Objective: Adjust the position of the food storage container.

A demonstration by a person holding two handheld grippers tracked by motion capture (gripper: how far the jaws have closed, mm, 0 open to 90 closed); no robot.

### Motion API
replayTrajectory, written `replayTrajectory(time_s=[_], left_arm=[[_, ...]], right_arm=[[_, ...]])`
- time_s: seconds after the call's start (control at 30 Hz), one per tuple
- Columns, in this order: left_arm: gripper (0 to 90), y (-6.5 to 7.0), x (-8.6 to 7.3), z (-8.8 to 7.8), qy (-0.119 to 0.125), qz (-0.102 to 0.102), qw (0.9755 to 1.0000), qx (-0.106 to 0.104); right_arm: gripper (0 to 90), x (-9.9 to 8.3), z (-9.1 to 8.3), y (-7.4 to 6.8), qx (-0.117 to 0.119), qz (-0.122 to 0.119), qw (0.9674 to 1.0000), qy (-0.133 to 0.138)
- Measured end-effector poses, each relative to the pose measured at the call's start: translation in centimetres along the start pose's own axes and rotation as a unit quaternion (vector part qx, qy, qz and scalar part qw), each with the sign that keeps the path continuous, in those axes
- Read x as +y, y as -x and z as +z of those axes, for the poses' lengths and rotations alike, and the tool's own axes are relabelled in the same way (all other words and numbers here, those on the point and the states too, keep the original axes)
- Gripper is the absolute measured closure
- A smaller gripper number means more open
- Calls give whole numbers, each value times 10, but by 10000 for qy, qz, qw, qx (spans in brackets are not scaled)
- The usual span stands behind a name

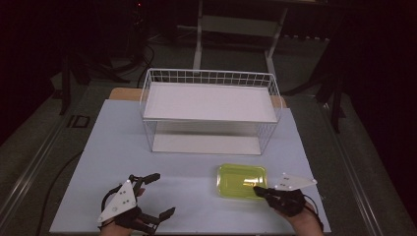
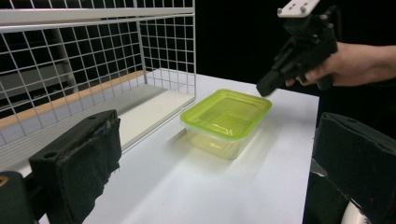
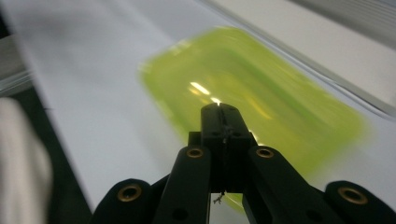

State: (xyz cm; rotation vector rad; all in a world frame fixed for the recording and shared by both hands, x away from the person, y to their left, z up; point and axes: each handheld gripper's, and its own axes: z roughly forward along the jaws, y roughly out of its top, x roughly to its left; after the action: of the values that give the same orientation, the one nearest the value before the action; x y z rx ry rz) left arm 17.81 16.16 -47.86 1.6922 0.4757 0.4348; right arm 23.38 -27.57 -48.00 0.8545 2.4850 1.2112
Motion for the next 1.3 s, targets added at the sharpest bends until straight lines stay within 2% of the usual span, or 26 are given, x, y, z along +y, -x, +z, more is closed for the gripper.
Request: replayTrajectory(time_s=[0.03,0.07,0.1,0.13,0.17,0.2,0.23,0.33,0.73,1.3], left_arm=[[19,0,0,0,1,6,10000,1],[19,0,0,1,-1,7,10000,-3],[19,0,0,2,-7,-7,10000,-4],[19,0,0,2,-7,-7,10000,-4],[19,0,0,2,-22,-12,10000,-1],[19,0,-1,3,-42,-2,10000,-9],[19,0,-1,4,-44,0,10000,-17],[19,1,-1,4,-58,10,10000,-29],[19,0,-1,3,-42,-22,10000,-31],[19,0,-3,4,-51,-69,9999,-70]], right_arm=[[900,0,0,0,0,0,10000,0],[900,-3,-4,7,-112,95,9999,-14],[900,-10,-11,19,-353,237,9991,-78],[900,-13,-13,24,-462,291,9985,-89],[900,-13,-13,24,-462,291,9985,-89],[900,-20,-14,34,-593,408,9973,-135],[900,-23,-13,37,-652,443,9967,-180],[900,-28,-7,42,-676,505,9962,-235],[900,-21,11,44,-540,505,9970,-250],[900,-2,40,36,-274,353,9987,-230]])
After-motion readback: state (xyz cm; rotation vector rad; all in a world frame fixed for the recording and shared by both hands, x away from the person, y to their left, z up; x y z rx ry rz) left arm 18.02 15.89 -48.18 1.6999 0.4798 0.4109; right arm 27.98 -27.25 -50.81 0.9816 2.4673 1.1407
